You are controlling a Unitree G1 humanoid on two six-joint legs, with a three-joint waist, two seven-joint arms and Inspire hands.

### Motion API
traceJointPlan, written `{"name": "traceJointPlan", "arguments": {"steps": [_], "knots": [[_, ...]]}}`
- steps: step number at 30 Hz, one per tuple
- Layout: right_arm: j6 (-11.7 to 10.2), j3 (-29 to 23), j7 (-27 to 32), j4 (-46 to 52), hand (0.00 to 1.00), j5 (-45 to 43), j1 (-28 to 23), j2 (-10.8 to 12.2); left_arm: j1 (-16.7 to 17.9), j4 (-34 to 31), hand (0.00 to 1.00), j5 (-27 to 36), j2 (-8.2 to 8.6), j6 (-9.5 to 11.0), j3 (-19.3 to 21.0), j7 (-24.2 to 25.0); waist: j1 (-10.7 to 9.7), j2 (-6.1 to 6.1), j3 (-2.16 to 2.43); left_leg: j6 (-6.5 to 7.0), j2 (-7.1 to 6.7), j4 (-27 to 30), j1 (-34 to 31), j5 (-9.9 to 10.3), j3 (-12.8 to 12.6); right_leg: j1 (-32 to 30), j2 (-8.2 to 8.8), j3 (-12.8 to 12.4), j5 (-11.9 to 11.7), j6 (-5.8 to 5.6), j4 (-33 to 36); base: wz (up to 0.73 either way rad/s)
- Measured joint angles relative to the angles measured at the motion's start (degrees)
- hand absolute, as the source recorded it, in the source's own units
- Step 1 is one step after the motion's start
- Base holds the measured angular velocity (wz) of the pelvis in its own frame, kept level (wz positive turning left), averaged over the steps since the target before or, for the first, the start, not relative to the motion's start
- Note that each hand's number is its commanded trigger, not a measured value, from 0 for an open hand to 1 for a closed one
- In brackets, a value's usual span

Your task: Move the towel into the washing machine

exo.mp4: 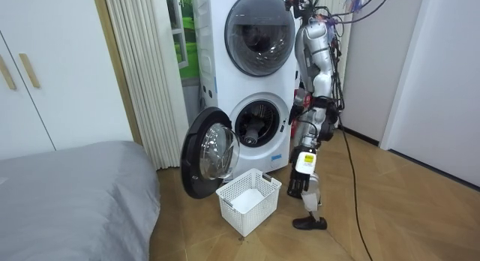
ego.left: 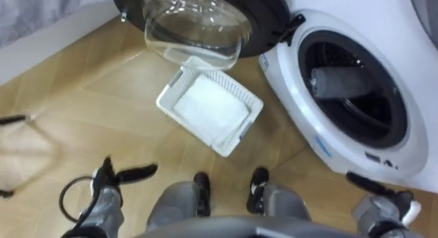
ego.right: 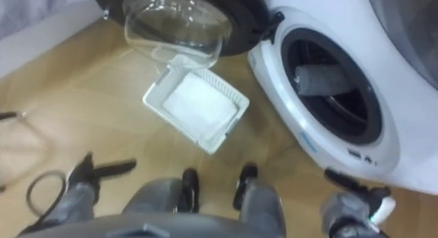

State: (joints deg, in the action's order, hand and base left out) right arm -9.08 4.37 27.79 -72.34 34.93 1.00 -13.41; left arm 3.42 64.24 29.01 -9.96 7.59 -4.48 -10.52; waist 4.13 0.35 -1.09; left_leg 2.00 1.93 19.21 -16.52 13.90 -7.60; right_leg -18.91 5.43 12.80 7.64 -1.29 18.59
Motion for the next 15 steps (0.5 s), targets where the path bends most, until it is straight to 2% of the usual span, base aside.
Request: {"name": "traceJointPlan", "arguments": {"steps": [1, 4, 5, 9, 12, 15], "knots": [[0.9, -0.1, -0.7, 0.1, 0.0, -2.2, -0.7, 0.2, 1.3, 0.1, 0.0, -0.1, -0.03, 0.0, 0.4, 0.2, 0.4, 0.09, 0.14, -0.2, 0.23, -1.2, 1.9, -0.1, -0.1, 1.6, -0.36, -0.1, 0.0, 0.0, -0.8, -0.07], [1.7, 0.1, -4.4, -1.2, 0.0, -8.0, -2.4, 0.5, 3.7, 1.4, 0.0, -2.1, 0.13, -0.5, 2.5, 2.4, 0.4, 0.05, 0.5, -0.76, 0.23, -3.9, 6.4, -0.5, -0.1, 5.9, -1.0, 0.2, 0.0, 0.0, -3.1, -0.01], [2.3, 0.2, -5.8, -1.4, 0.0, -8.8, -2.9, 0.8, 4.5, 1.7, 0.0, -2.7, 0.04, -1.1, 2.8, 2.9, 0.2, -0.24, 0.76, -0.9, 0.25, -4.8, 7.7, -0.6, 0.0, 7.4, -1.32, 0.5, 0.0, 0.01, -4.1, 0.06], [4.3, 0.2, -10.0, -1.4, 0.0, -13.1, -4.4, 2.5, 7.1, 2.2, 0.0, -5.6, 0.08, -2.5, 4.5, 3.8, 0.0, -1.3, 1.17, -1.45, 0.37, -7.7, 12.9, -1.0, 0.6, 13.0, -1.92, 1.8, 0.3, 0.02, -6.9, 0.16], [5.8, 0.2, -12.9, -1.4, 0.0, -15.7, -4.6, 2.9, 7.3, 2.1, 0.0, -11.2, 0.24, -4.3, 4.4, 4.3, -0.7, -1.52, 1.03, -1.48, 0.3, -8.0, 14.6, -1.0, 1.8, 15.9, -2.0, 3.2, 0.3, -0.03, -8.3, 0.23], [6.7, 0.1, -15.4, -1.2, 0.0, -17.6, -4.6, 3.5, 7.7, 0.7, 0.0, -13.5, 0.4, -5.6, 5.2, 4.4, -0.8, -1.35, 0.87, -1.5, 0.28, -8.4, 16.3, -1.0, 1.9, 17.8, -2.17, 3.2, 0.3, -0.05, -9.1, 0.03]]}}
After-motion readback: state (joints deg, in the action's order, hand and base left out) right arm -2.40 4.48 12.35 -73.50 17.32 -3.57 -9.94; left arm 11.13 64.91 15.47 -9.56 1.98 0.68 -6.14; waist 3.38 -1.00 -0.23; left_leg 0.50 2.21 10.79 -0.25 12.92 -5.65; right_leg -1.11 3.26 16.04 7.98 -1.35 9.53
